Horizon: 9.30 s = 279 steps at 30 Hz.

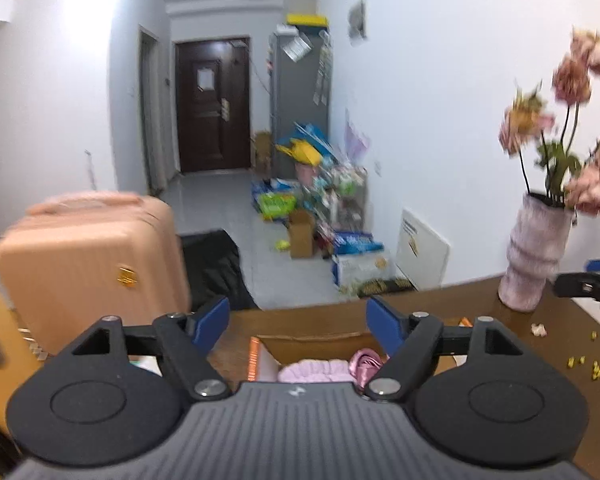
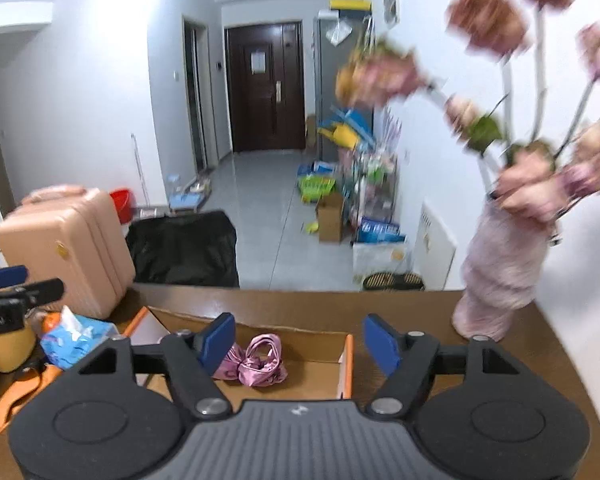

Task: Organize soft objects
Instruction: 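Withdraw the right tool from the box back toward the plush toys, then lower the right tool onto the white-and-yellow plush sheep and grasp it, then carry the plush sheep with the right tool into the box and release, then withdraw the right tool from the box while the left tool moves to the white foam cylinder, then grasp the white foam cylinder with the left tool while the right tool grasps the white foam wedge, then carry both foam pieces into the box and open both tools to release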

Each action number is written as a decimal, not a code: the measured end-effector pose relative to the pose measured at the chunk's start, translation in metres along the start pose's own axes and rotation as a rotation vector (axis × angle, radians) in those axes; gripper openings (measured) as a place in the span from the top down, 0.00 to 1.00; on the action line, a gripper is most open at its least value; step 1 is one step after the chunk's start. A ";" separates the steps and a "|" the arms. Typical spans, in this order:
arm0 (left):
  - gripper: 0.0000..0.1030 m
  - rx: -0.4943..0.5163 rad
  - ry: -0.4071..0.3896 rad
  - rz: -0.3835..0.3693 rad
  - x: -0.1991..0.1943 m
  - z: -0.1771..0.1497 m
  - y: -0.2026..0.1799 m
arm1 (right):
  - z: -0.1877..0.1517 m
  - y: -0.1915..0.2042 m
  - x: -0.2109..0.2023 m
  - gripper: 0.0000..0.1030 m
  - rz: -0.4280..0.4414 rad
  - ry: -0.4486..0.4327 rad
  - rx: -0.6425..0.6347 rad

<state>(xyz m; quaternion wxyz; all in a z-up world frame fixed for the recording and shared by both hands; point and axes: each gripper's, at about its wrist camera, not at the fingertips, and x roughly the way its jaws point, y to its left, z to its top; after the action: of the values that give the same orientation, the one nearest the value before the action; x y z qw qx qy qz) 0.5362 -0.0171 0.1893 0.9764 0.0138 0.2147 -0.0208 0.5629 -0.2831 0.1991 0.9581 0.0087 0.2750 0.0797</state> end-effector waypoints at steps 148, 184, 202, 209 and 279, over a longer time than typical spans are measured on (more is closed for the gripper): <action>0.70 -0.121 0.243 -0.541 0.175 -0.068 -0.103 | -0.105 -0.012 0.085 0.54 0.098 0.060 0.007; 0.04 0.012 -0.168 -0.073 -0.089 -0.040 0.007 | -0.067 0.014 -0.080 0.15 0.048 -0.173 0.009; 0.00 0.025 -0.272 -0.013 -0.264 -0.257 0.004 | -0.285 0.061 -0.226 0.03 0.082 -0.398 -0.044; 0.00 0.095 -0.214 -0.004 -0.301 -0.318 -0.006 | -0.380 0.076 -0.261 0.01 0.129 -0.329 0.060; 0.70 0.059 -0.058 -0.232 -0.233 -0.288 -0.038 | -0.336 0.066 -0.171 0.73 0.163 -0.074 0.023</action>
<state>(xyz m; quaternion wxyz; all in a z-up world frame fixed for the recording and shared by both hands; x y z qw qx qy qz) 0.2028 -0.0364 0.0251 0.9724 0.0168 0.1858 -0.1404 0.2324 -0.2536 0.0080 0.9578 0.0452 0.2385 0.1539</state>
